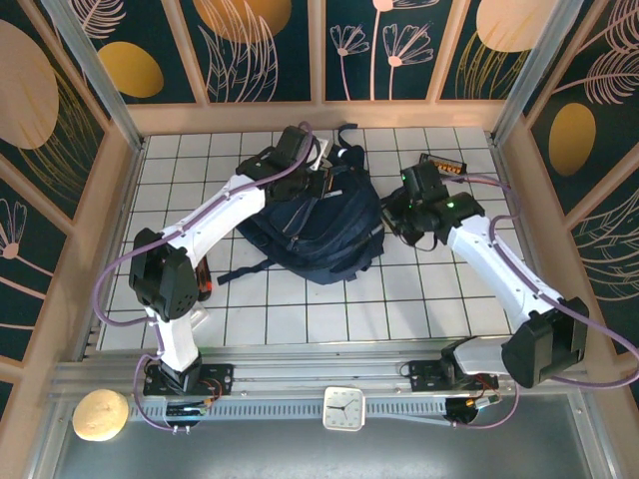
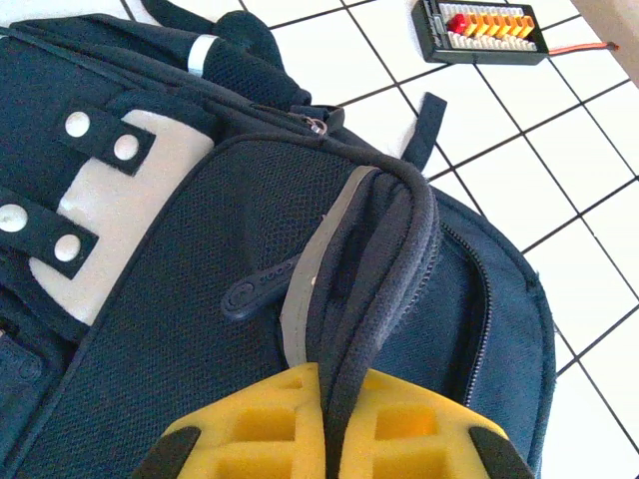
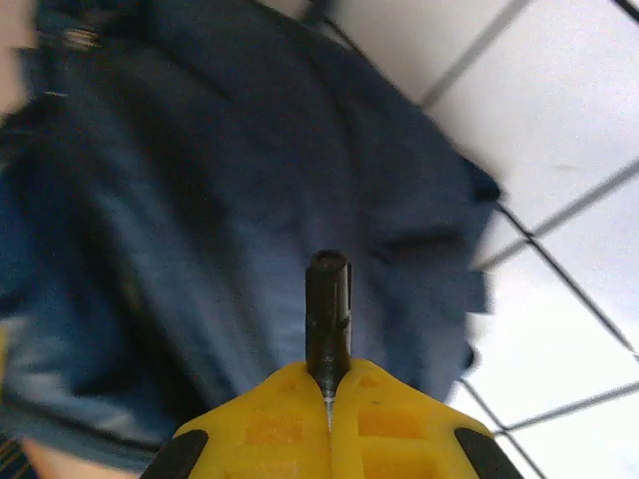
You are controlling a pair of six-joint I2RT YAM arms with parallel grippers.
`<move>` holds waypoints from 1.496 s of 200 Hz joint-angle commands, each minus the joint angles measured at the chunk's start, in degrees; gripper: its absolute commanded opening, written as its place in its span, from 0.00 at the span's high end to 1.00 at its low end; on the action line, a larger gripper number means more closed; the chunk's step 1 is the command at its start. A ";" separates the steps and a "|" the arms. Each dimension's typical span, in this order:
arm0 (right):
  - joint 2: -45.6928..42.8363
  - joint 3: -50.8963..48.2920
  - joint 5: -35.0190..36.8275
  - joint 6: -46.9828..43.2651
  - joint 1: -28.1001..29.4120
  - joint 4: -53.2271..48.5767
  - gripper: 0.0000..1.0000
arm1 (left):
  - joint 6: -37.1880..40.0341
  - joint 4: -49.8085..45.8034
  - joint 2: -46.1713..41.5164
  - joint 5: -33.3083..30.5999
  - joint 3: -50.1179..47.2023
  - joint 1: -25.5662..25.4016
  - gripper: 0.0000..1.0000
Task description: Pack books, pencil case, and school supplies into a backpack
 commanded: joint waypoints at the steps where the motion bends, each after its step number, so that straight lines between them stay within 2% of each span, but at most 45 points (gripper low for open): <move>1: 2.63 2.90 0.29 -1.31 -0.18 5.89 0.95 | -0.12 2.19 -0.12 2.04 5.00 0.37 1.00; 56: 13.16 10.64 -2.53 -2.35 1.61 12.03 0.95 | -0.57 1.00 0.70 2.65 7.75 0.41 1.00; 97: 21.97 14.73 -5.94 -3.09 4.05 18.30 0.94 | -4.92 3.76 1.08 6.02 7.48 0.39 1.00; 110: 24.38 16.16 -9.07 -3.09 4.53 20.92 0.87 | -6.05 4.75 0.81 6.09 6.63 0.43 1.00; 123: 25.44 16.64 -11.69 -2.90 4.98 22.92 0.73 | -6.61 5.13 0.54 5.59 6.10 0.49 1.00; 131: 25.11 16.07 -11.89 -2.98 5.17 23.73 0.62 | -6.64 5.21 0.37 5.26 5.85 0.53 1.00; 154: 21.56 11.66 -12.04 -3.52 4.42 27.30 0.42 | -6.89 5.52 0.38 5.12 5.65 0.56 1.00; 208: 10.16 2.84 -14.43 -5.50 -0.53 30.47 0.41 | -8.79 7.23 2.63 7.30 6.36 0.56 1.00; 229: 4.39 1.10 -12.35 -9.03 -2.62 25.33 0.41 | -10.40 8.84 3.75 9.52 5.84 0.54 1.00; 252: -0.18 -0.31 -9.70 -13.29 -4.96 16.14 0.41 | -11.35 9.92 6.35 15.14 6.93 0.33 1.00; 257: -0.97 -0.97 -9.03 -13.81 -5.38 14.34 0.41 | -11.58 9.50 7.01 16.13 7.29 0.24 0.93; 265: -2.53 -2.62 -8.87 -14.36 -6.01 12.96 0.40 | -11.51 8.24 7.62 16.89 7.71 0.26 0.71; 273: -4.34 -4.87 -9.37 -14.50 -6.52 12.71 0.40 | -10.94 6.97 7.38 17.00 7.43 0.29 0.55; 281: -5.89 -7.23 -10.03 -14.43 -6.90 12.97 0.39 | -10.24 5.90 5.97 16.42 5.98 0.30 0.28; 284: -6.42 -8.07 -10.28 -14.43 -7.03 13.13 0.38 | -10.02 5.59 5.35 15.88 5.19 0.33 0.10; 286: -6.71 -8.61 -10.49 -14.45 -7.11 13.26 0.38 | -9.91 5.46 4.59 15.59 4.63 0.29 0.03; 299: -7.94 -11.63 -11.85 -14.64 -7.07 13.74 0.36 | -9.85 4.68 -0.34 13.30 0.03 0.73 0.01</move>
